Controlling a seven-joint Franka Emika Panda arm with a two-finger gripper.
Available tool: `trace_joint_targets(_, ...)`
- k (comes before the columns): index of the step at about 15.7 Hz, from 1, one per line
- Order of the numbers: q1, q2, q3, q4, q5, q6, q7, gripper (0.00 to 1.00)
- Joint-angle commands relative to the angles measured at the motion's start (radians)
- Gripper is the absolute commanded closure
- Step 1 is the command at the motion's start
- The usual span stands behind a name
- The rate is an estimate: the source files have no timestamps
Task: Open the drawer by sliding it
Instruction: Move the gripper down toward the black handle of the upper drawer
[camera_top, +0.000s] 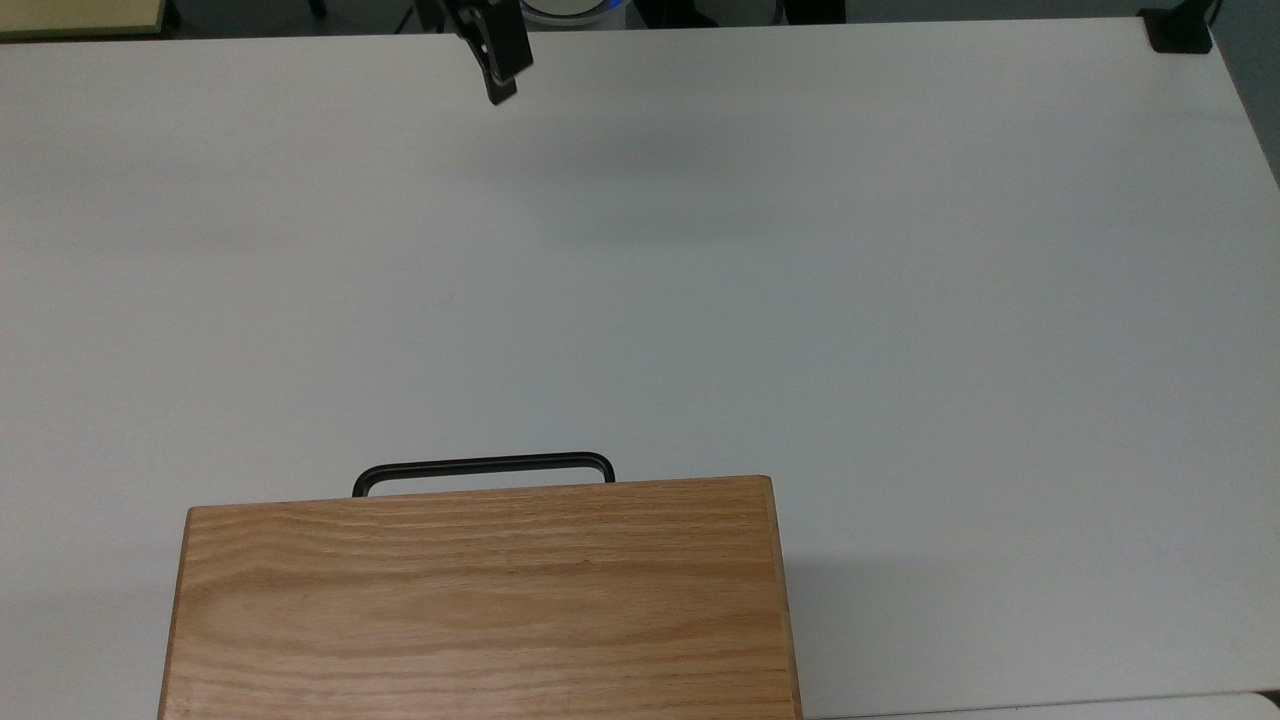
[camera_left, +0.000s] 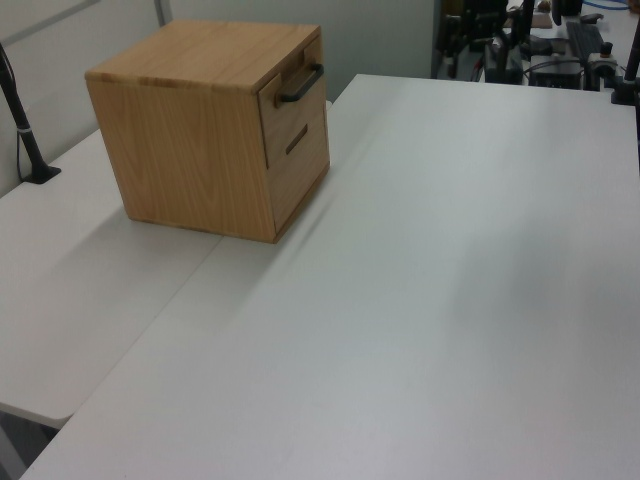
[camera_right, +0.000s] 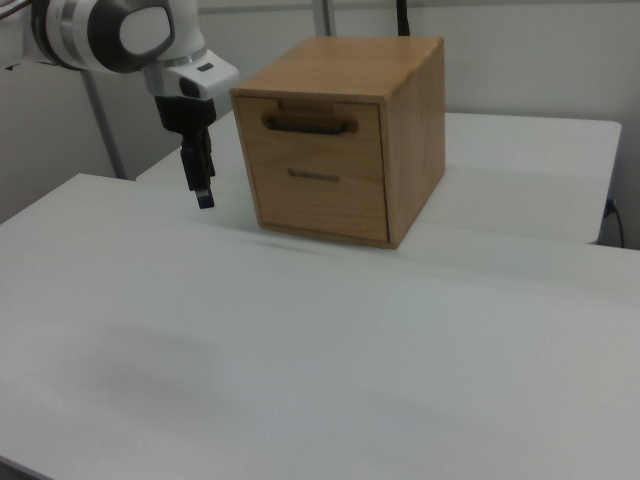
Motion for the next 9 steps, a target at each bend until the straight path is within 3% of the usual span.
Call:
trace_joint_targets(1,0.025,0.045,-0.003,0.016,0.028,0.126,0.284,0.00)
trace_joint_targets(5,0.045,0.102,-0.003,0.028,0.026,0.318,0.508,0.00)
trace_joint_targets(9,0.071,0.172,-0.003,0.028,0.014,0.543,0.646,0.00)
